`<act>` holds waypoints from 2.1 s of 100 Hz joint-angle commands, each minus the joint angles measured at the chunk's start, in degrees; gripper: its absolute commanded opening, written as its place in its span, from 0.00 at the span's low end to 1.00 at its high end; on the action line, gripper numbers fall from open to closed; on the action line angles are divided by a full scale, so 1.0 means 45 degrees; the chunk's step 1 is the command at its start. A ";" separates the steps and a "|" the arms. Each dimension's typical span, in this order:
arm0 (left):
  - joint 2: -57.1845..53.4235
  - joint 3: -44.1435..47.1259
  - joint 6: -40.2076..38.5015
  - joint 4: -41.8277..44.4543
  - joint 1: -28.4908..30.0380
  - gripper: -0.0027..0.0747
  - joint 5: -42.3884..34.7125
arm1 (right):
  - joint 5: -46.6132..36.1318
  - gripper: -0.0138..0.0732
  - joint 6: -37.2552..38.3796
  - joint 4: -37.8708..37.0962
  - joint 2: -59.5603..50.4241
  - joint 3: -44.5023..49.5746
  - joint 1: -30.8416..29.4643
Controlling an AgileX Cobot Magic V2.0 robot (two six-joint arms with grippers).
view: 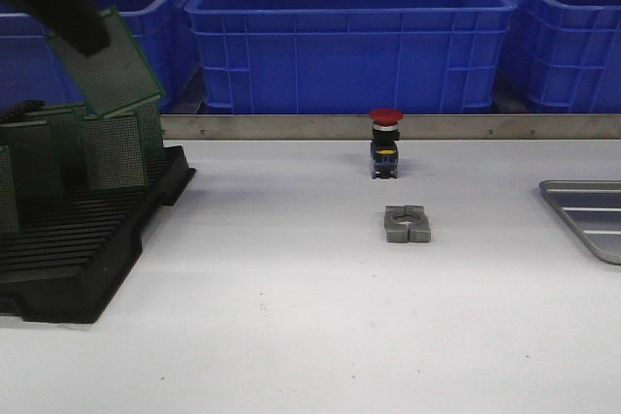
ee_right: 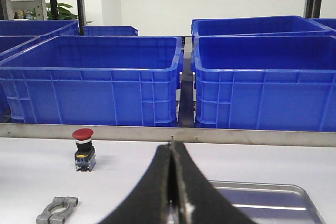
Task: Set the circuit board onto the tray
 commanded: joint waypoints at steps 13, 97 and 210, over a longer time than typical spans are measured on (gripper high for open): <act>-0.1724 -0.0326 -0.0129 -0.1725 -0.1742 0.03 0.0612 | -0.1070 0.08 0.0026 -0.0148 -0.0275 -0.0156 -0.0039; -0.1816 -0.0326 -0.0129 -0.4545 -0.5897 0.02 0.0612 | -0.2029 0.08 0.0041 -0.0148 -0.0275 -0.0171 -0.0023; -0.1816 -0.0326 -0.0129 -0.4545 -0.5897 0.02 0.0612 | 1.0119 0.14 0.1412 -0.0148 0.6821 -0.9442 0.0058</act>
